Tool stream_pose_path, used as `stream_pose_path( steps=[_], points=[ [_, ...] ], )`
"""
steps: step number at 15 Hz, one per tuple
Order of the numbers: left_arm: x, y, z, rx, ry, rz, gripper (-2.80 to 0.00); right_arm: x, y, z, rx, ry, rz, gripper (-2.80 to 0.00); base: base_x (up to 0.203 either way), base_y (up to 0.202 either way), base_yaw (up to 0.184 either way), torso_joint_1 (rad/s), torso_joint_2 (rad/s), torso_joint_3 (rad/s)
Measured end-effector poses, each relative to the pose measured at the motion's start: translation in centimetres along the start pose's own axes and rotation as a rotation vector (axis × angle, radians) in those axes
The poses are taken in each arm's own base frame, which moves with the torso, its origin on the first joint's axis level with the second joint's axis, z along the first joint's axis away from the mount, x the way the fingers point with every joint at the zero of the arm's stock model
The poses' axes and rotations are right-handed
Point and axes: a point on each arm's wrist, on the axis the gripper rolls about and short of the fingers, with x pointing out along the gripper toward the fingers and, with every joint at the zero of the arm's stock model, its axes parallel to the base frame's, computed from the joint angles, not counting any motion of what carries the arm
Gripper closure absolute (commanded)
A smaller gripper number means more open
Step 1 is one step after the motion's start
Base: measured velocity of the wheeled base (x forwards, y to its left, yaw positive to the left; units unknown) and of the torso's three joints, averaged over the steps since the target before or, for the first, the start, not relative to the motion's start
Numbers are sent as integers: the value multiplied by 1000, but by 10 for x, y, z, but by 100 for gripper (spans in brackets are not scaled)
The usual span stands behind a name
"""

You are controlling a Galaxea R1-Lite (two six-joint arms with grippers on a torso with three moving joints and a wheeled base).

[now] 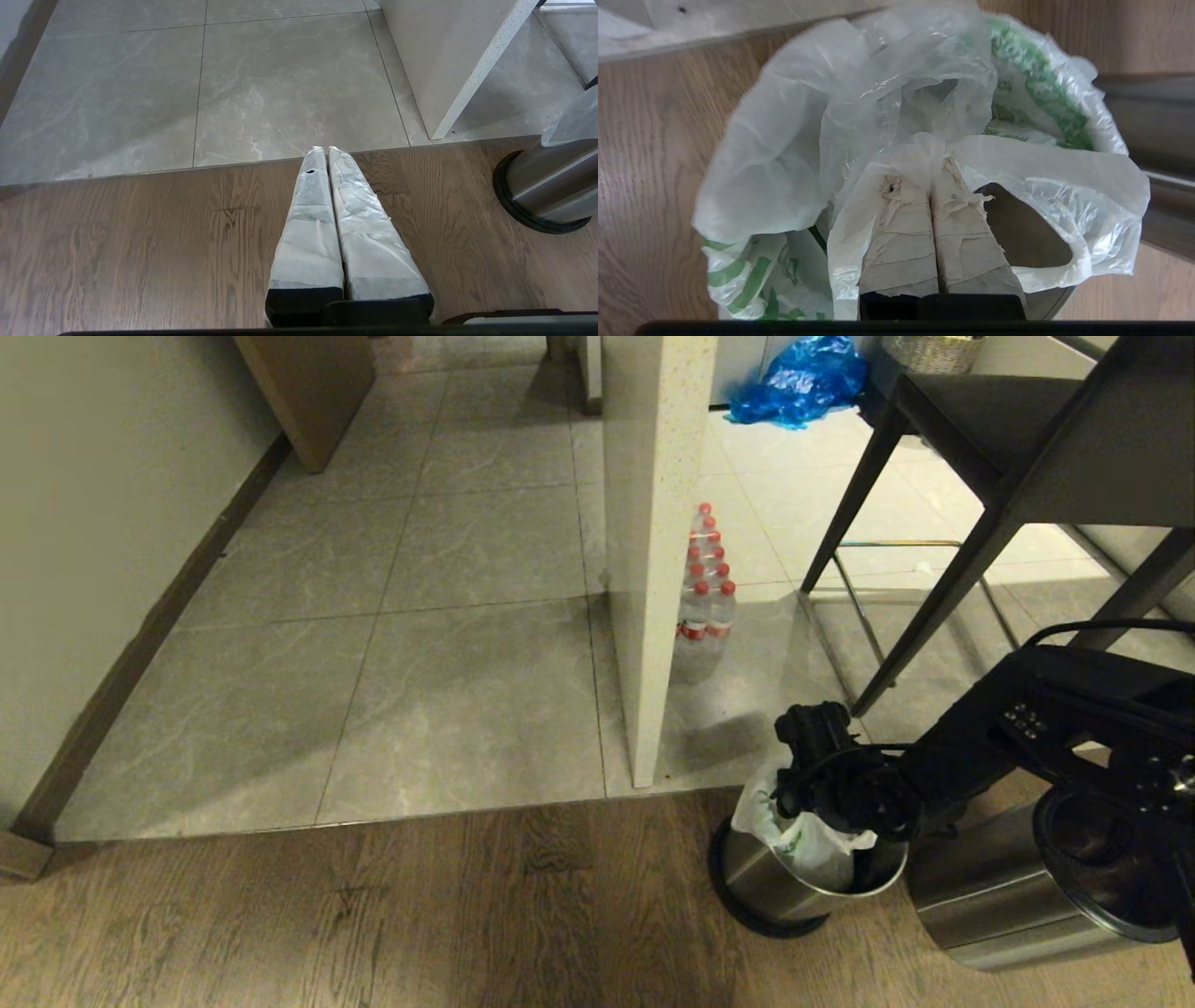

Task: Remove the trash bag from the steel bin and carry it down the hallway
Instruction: Pick up the trash bag

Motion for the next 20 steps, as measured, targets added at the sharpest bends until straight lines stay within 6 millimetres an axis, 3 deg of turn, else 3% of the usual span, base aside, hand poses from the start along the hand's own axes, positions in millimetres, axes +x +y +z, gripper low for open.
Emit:
stream_pose_path(
  steps=[10, 15, 16, 17, 20],
  points=[
    [0, 0, 0, 0, 0, 0, 0, 17, 13, -3, 90, 11, 31, 0, 0, 0, 0, 0, 0, 0],
    [0, 0, 0, 0, 0, 0, 0, 9, 8, 3, 118, 31, 46, 0, 0, 0, 0, 0, 0, 0],
    [0, 0, 0, 0, 0, 0, 0, 6, 6, 2, 110, 51, 42, -73, 0, 0, 0, 0, 0, 0],
    [0, 0, 0, 0, 0, 0, 0, 3, 4, 0, 100, 71, 45, -280, 0, 0, 0, 0, 0, 0],
    [0, 0, 0, 0, 0, 0, 0, 0, 3, 2, 106, 69, 73, -280, 0, 0, 0, 0, 0, 0]
  ],
)
